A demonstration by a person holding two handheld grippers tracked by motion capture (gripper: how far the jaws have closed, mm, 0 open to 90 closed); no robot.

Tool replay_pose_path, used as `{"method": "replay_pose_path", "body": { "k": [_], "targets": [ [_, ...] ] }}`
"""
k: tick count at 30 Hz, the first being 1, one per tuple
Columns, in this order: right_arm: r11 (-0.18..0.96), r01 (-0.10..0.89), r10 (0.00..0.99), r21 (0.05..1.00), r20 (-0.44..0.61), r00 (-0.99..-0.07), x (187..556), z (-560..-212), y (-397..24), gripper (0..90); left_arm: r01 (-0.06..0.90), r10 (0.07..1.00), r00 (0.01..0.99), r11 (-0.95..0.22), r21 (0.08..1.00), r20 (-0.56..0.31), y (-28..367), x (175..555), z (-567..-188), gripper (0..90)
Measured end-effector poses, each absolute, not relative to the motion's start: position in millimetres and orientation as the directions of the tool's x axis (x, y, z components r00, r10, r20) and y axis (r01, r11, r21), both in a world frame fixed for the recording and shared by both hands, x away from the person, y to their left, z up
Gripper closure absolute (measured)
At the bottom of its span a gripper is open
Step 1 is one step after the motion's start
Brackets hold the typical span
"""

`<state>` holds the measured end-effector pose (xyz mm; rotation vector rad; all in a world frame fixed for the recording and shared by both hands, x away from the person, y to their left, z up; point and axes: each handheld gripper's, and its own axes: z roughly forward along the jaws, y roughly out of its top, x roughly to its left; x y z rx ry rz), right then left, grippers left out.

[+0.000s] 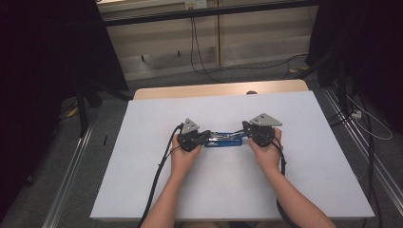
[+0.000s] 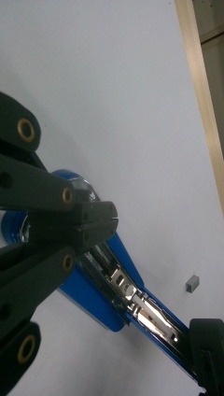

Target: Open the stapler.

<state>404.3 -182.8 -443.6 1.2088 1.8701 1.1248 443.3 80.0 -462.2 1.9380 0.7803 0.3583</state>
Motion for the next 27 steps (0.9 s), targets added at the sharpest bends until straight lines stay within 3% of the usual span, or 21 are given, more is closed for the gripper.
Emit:
{"method": "replay_pose_path", "body": {
  "k": [18,27],
  "targets": [
    [0.214,0.412,0.924,0.886,-0.047,-0.379,405.0,-456.1,-200.3,90.0,0.359,0.661,0.748,-0.326,0.874,-0.06,78.4,441.9,-461.5,90.0],
    [0.213,0.409,0.918,0.887,-0.039,-0.395,405.1,-451.0,-203.6,90.0,0.38,0.656,0.745,-0.265,0.886,-0.123,81.0,442.3,-456.5,88.9]
  ]
}}
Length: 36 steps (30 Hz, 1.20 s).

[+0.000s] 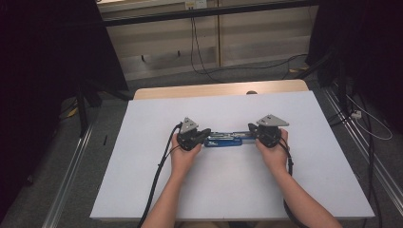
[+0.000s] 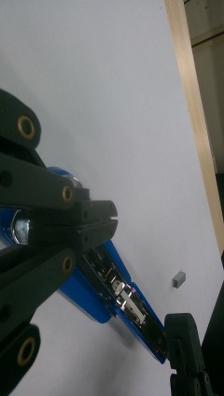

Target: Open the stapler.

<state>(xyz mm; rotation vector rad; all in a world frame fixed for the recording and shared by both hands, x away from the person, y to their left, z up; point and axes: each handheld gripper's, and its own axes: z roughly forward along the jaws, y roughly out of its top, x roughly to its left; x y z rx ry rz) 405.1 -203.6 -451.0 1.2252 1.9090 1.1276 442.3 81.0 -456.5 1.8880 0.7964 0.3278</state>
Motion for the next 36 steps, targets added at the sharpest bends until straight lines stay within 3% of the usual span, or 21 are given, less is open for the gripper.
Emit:
{"method": "replay_pose_path", "body": {
  "k": [1,6,12,18,27,29,36],
  "targets": [
    [0.219,0.404,0.916,0.888,-0.045,-0.398,405.1,-448.6,-204.8,90.0,0.382,0.651,0.748,-0.261,0.887,-0.13,80.6,442.5,-456.4,84.1],
    [0.221,0.4,0.916,0.889,-0.048,-0.399,404.4,-443.1,-208.3,90.0,0.391,0.645,0.752,-0.273,0.879,-0.134,82.0,441.5,-451.9,79.7],
    [0.212,0.402,0.916,0.891,-0.038,-0.399,403.1,-439.6,-213.8,90.0,0.415,0.654,0.737,-0.241,0.877,-0.169,89.6,439.6,-442.0,66.1],
    [0.215,0.406,0.919,0.888,-0.043,-0.391,402.5,-439.9,-218.0,82.5,0.44,0.649,0.736,-0.244,0.864,-0.192,96.1,435.0,-433.7,55.0],
    [0.201,0.402,0.93,0.893,-0.046,-0.364,401.0,-437.9,-230.1,60.9,0.465,0.675,0.71,-0.236,0.853,-0.2,106.0,432.7,-426.2,36.4],
    [0.191,0.4,0.935,0.896,-0.042,-0.352,402.3,-434.6,-236.0,51.9,0.469,0.678,0.707,-0.238,0.85,-0.2,109.5,432.3,-425.1,31.0],
    [0.198,0.408,0.943,0.891,-0.06,-0.326,406.5,-428.2,-251.1,42.3,0.49,0.69,0.695,-0.247,0.836,-0.203,114.7,430.5,-421.6,12.0]
  ]
}}
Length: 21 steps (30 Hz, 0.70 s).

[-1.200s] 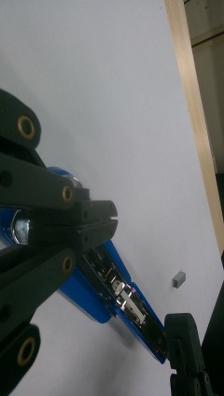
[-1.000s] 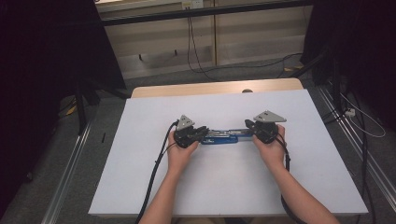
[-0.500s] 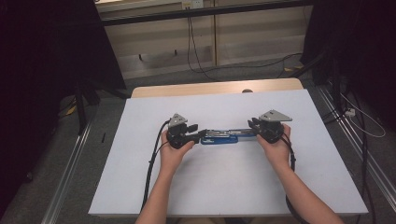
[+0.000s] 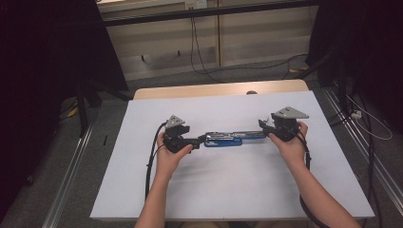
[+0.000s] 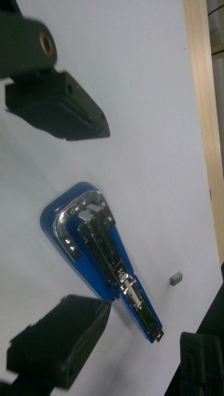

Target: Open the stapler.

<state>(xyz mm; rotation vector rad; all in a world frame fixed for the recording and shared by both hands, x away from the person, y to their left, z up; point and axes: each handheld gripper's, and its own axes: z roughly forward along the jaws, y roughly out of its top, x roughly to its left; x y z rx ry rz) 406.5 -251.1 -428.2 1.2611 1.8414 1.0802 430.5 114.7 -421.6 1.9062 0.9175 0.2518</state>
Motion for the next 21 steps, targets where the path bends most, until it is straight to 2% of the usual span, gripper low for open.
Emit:
{"method": "replay_pose_path", "body": {
  "k": [3,10,21],
  "targets": [
    [0.185,0.415,0.95,0.891,-0.054,-0.307,409.3,-428.0,-258.7,37.8,0.492,0.682,0.702,-0.254,0.833,-0.206,115.6,429.0,-421.0,10.7],
    [0.166,0.44,0.959,0.882,-0.041,-0.281,416.7,-430.8,-271.1,35.1,0.488,0.684,0.703,-0.266,0.831,-0.193,116.4,426.9,-420.5,9.5],
    [0.143,0.481,0.966,0.865,-0.017,-0.257,431.3,-442.0,-267.3,29.8,0.488,0.69,0.696,-0.253,0.835,-0.198,121.8,424.8,-419.2,9.3]
  ]
}}
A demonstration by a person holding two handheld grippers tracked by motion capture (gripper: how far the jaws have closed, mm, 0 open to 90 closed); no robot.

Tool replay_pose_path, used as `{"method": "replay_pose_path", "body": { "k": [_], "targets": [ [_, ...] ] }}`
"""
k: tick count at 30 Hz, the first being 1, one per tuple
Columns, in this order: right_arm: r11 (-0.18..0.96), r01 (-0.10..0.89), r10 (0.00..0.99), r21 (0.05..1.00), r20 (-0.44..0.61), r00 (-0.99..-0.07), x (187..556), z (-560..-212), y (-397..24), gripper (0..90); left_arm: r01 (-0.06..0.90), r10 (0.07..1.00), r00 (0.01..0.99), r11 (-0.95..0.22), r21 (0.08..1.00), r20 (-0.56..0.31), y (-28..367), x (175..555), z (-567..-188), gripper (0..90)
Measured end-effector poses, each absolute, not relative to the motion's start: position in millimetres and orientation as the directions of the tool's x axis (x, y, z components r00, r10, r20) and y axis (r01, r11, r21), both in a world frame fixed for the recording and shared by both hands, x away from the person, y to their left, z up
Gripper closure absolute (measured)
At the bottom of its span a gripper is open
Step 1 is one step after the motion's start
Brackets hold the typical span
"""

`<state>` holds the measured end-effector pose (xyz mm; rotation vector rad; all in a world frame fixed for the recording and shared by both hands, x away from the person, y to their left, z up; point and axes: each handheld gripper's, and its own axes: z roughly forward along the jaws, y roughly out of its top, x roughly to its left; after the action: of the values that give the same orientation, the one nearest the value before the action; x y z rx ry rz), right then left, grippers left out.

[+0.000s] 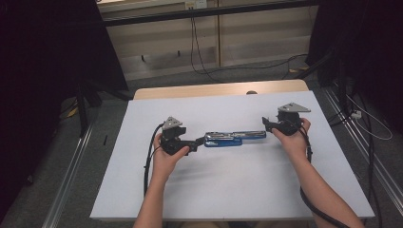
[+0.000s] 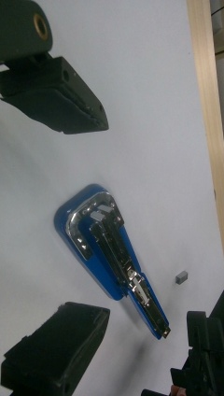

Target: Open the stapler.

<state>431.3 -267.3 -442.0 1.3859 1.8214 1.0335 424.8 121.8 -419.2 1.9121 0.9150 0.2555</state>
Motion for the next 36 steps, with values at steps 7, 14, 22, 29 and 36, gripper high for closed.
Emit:
{"method": "replay_pose_path", "body": {
  "k": [7,14,22,29,36],
  "targets": [
    [0.133,0.525,0.974,0.84,-0.013,-0.226,442.7,-449.6,-263.7,40.1,0.483,0.683,0.705,-0.265,0.835,-0.191,122.7,424.1,-419.4,8.7],
    [0.131,0.551,0.98,0.824,-0.024,-0.196,450.7,-457.3,-257.2,48.3,0.476,0.68,0.708,-0.263,0.839,-0.189,123.1,423.8,-418.6,8.5],
    [0.119,0.58,0.987,0.806,-0.031,-0.16,460.4,-463.3,-253.2,52.8,0.474,0.677,0.712,-0.268,0.839,-0.186,121.5,423.6,-419.4,8.4],
    [0.103,0.596,0.989,0.796,-0.016,-0.15,465.8,-466.6,-252.4,54.5,0.475,0.679,0.71,-0.265,0.839,-0.188,121.9,424.3,-419.8,8.5],
    [0.099,0.619,0.991,0.779,-0.021,-0.131,471.4,-467.4,-249.3,56.3,0.479,0.685,0.701,-0.249,0.842,-0.197,122.5,424.7,-419.6,8.5]
  ]
}}
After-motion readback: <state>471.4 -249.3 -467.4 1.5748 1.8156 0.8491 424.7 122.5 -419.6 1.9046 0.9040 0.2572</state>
